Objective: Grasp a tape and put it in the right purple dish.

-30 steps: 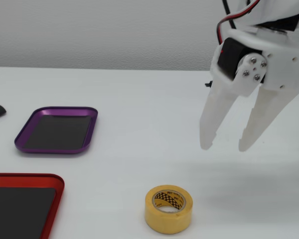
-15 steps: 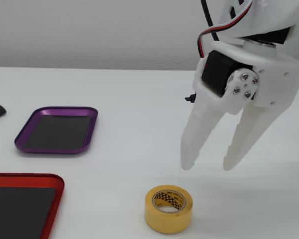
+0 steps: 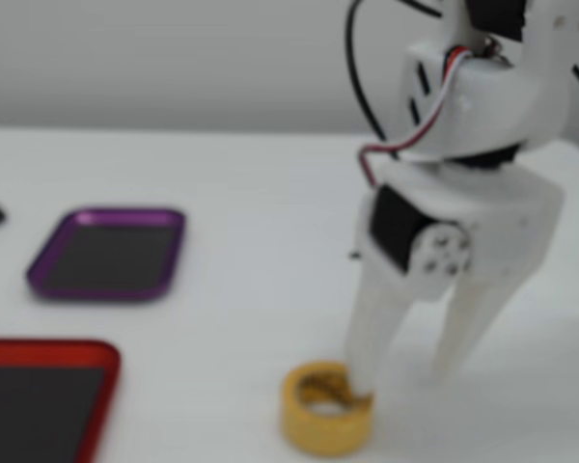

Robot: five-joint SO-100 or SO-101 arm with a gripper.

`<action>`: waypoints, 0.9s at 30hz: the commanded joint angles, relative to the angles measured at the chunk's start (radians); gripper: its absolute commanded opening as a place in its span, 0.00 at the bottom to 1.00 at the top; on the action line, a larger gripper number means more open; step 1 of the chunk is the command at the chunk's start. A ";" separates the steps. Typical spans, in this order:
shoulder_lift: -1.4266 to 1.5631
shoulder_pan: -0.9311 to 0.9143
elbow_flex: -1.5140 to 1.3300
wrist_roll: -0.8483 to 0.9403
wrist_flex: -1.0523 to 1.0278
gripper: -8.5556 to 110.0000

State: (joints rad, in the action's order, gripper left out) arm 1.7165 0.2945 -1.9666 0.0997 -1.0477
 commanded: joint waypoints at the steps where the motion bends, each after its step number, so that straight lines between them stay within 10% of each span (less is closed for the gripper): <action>1: -0.021 0.002 0.031 0.002 0.037 0.22; 27: -0.025 0.000 0.029 0.032 0.095 0.07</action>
State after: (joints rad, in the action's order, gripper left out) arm 1.6751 0.2899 -1.9604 0.1319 -0.9557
